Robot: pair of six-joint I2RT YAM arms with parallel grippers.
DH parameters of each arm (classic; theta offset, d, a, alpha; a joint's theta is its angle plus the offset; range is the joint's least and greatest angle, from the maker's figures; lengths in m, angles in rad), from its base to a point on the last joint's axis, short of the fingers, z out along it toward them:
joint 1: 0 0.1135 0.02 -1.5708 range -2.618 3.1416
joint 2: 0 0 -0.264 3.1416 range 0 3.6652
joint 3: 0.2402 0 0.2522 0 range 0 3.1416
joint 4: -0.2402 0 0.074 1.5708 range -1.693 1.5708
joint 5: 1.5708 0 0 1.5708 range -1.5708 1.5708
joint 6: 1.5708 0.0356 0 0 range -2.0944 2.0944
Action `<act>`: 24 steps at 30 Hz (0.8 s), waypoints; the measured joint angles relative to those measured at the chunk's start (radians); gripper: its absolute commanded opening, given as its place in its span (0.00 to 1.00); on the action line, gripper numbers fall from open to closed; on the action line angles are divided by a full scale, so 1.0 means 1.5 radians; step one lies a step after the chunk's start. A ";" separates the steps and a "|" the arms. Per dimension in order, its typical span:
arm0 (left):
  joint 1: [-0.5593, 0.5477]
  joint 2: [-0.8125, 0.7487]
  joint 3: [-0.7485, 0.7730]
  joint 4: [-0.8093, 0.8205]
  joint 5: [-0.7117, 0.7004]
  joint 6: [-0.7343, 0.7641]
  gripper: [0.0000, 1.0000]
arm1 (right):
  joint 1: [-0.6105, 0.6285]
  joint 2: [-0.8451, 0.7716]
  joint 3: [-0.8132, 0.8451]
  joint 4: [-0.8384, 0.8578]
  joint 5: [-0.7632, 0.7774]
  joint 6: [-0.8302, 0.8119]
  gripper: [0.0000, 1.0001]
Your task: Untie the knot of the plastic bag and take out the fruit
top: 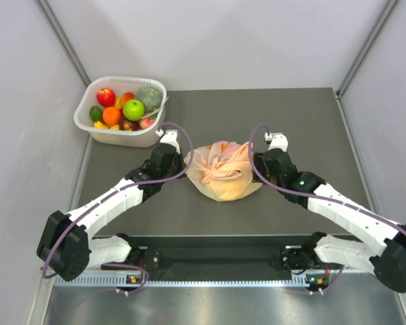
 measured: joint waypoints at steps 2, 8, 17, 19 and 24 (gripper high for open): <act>0.001 -0.001 0.000 0.000 0.005 0.000 0.00 | 0.013 -0.030 0.001 0.005 -0.049 -0.038 0.79; 0.001 -0.001 0.000 0.000 0.018 -0.001 0.00 | 0.060 -0.037 0.038 0.000 -0.127 -0.114 0.81; 0.001 -0.001 0.000 0.001 0.024 -0.001 0.00 | 0.089 0.168 0.151 -0.026 -0.010 -0.111 0.81; 0.001 -0.001 0.000 0.001 0.024 -0.001 0.00 | 0.092 0.199 0.162 -0.039 0.032 -0.092 0.81; 0.002 -0.002 -0.001 0.001 0.016 -0.001 0.00 | 0.087 0.220 0.163 -0.091 0.168 -0.008 0.82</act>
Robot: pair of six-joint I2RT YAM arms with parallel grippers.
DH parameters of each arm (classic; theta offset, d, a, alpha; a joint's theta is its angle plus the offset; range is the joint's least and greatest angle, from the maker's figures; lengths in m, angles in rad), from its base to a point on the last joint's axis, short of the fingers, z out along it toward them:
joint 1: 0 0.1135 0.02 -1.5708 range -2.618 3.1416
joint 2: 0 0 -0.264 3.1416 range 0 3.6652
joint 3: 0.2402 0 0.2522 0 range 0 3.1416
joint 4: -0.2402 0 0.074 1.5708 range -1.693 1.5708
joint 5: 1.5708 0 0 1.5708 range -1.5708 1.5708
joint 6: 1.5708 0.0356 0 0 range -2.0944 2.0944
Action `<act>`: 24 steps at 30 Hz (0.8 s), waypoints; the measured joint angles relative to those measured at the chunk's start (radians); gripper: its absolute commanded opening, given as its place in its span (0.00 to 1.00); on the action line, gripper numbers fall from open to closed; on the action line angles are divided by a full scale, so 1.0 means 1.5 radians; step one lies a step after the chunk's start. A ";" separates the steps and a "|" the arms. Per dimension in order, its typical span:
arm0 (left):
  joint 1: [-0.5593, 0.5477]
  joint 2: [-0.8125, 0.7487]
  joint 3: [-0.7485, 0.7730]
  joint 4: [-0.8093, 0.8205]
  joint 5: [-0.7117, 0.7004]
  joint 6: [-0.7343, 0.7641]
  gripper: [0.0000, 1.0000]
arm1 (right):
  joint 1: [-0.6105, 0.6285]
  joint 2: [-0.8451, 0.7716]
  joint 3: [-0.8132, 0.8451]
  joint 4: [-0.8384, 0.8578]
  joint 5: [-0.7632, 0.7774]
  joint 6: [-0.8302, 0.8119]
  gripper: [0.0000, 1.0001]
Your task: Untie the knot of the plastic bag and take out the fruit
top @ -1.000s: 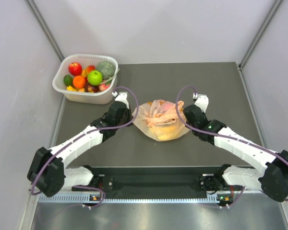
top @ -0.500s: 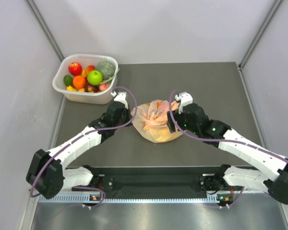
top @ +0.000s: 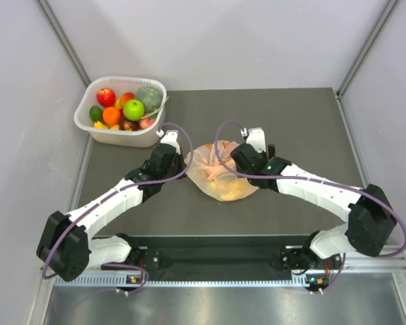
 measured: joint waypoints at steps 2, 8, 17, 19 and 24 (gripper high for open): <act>0.000 -0.003 -0.003 0.000 -0.006 0.000 0.00 | -0.008 -0.009 -0.007 -0.005 0.032 0.034 0.82; 0.008 -0.005 -0.011 0.000 -0.020 0.000 0.00 | -0.099 -0.122 -0.088 -0.011 0.059 0.101 0.87; 0.057 -0.005 -0.011 0.020 0.017 -0.008 0.00 | -0.194 -0.283 -0.164 0.002 -0.073 0.142 1.00; 0.078 -0.005 -0.011 0.021 0.023 -0.008 0.00 | -0.210 -0.319 -0.176 0.001 -0.100 0.156 1.00; 0.127 -0.005 -0.013 0.024 0.034 -0.010 0.04 | -0.252 -0.437 -0.214 -0.010 -0.134 0.187 1.00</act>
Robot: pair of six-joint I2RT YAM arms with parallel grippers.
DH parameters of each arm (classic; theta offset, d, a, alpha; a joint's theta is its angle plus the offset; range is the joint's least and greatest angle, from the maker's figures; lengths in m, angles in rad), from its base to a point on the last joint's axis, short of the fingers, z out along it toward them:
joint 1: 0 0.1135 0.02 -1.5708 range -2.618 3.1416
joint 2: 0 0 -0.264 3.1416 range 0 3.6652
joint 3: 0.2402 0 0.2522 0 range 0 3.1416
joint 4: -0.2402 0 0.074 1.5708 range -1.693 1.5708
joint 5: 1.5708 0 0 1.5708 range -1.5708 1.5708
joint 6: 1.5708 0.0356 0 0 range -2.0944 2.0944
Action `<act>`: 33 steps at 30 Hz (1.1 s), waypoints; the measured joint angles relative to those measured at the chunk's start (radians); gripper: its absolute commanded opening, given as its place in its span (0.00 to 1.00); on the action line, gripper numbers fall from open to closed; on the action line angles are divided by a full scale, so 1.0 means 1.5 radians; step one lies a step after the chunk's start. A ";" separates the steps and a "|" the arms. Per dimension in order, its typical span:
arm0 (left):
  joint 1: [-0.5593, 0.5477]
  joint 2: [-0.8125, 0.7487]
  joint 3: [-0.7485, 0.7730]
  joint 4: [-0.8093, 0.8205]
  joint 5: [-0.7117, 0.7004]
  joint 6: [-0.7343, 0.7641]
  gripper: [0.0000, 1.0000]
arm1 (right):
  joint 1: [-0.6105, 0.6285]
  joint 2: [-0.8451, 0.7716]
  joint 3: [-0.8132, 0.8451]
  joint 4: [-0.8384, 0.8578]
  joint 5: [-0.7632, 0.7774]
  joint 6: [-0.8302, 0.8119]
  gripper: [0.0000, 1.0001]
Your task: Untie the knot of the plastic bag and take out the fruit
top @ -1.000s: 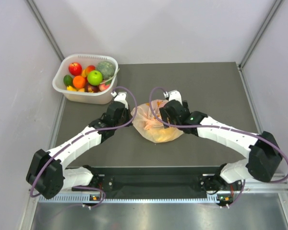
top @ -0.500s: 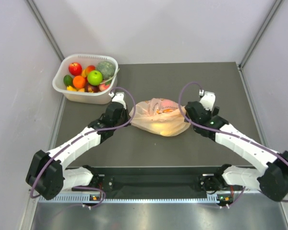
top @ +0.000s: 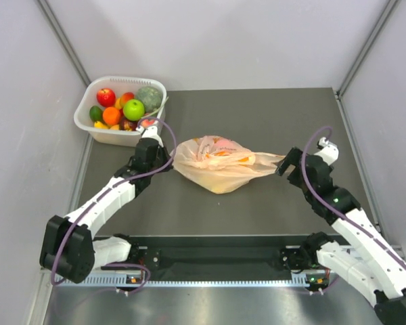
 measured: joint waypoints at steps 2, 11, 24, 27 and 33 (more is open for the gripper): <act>0.008 0.000 -0.004 0.006 0.013 0.002 0.35 | -0.002 -0.032 -0.004 0.003 -0.028 -0.003 1.00; 0.001 -0.103 -0.010 0.004 0.160 -0.012 0.80 | -0.002 -0.052 -0.004 0.029 -0.249 -0.121 0.94; -0.191 -0.026 0.142 -0.048 0.153 0.030 0.82 | -0.002 -0.005 0.001 0.054 -0.382 -0.214 0.60; -0.249 0.055 0.211 -0.061 0.107 0.072 0.84 | -0.002 -0.002 0.001 0.067 -0.406 -0.222 0.59; -0.298 0.147 0.281 -0.087 0.001 0.155 0.88 | -0.002 0.002 0.001 0.078 -0.435 -0.234 0.62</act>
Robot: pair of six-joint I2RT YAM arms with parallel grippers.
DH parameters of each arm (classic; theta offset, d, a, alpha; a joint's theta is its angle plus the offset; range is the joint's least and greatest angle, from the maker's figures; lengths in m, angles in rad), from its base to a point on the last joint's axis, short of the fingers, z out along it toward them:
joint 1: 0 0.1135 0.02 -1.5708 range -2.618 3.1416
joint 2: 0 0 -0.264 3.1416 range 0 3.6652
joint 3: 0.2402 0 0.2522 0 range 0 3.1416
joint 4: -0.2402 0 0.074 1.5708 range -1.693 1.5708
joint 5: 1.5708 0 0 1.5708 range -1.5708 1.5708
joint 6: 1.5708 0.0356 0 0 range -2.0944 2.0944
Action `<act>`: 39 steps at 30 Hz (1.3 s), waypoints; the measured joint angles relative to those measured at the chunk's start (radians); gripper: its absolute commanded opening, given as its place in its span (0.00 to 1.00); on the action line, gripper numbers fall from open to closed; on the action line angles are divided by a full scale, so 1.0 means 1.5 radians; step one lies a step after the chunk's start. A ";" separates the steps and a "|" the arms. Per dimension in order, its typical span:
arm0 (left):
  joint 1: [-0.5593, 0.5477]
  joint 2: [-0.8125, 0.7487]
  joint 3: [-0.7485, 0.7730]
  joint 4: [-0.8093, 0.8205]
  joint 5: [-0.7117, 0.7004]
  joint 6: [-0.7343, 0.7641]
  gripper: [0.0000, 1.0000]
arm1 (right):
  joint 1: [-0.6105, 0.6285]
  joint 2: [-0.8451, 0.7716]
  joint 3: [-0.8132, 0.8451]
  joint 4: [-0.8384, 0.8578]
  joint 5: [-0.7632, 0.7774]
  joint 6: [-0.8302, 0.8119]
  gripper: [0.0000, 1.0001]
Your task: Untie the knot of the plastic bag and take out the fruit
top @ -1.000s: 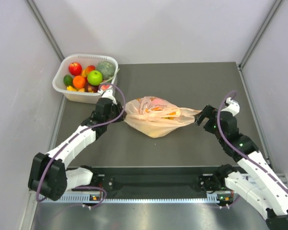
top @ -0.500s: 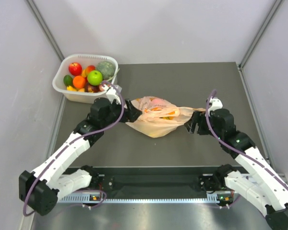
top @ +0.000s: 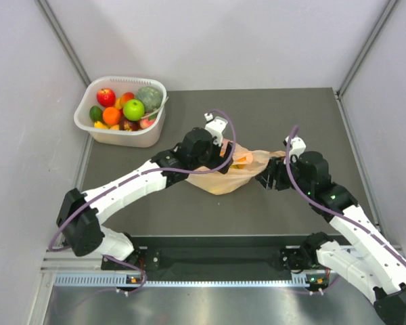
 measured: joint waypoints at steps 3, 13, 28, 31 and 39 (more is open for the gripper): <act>-0.011 0.042 0.032 -0.002 -0.034 0.044 0.89 | 0.000 0.010 0.000 0.001 -0.009 -0.007 0.64; -0.037 0.118 0.060 -0.002 -0.020 0.150 0.35 | 0.000 0.027 0.000 0.002 -0.015 -0.013 0.60; -0.039 -0.183 -0.165 0.081 -0.150 0.092 0.00 | 0.000 0.021 0.000 0.009 0.034 -0.006 0.61; -0.039 -0.323 -0.239 0.126 -0.175 0.062 0.00 | 0.000 0.002 0.001 -0.005 0.055 -0.007 0.67; -0.039 -0.490 -0.359 0.147 -0.212 -0.012 0.00 | 0.000 -0.058 0.092 -0.110 0.105 -0.041 0.93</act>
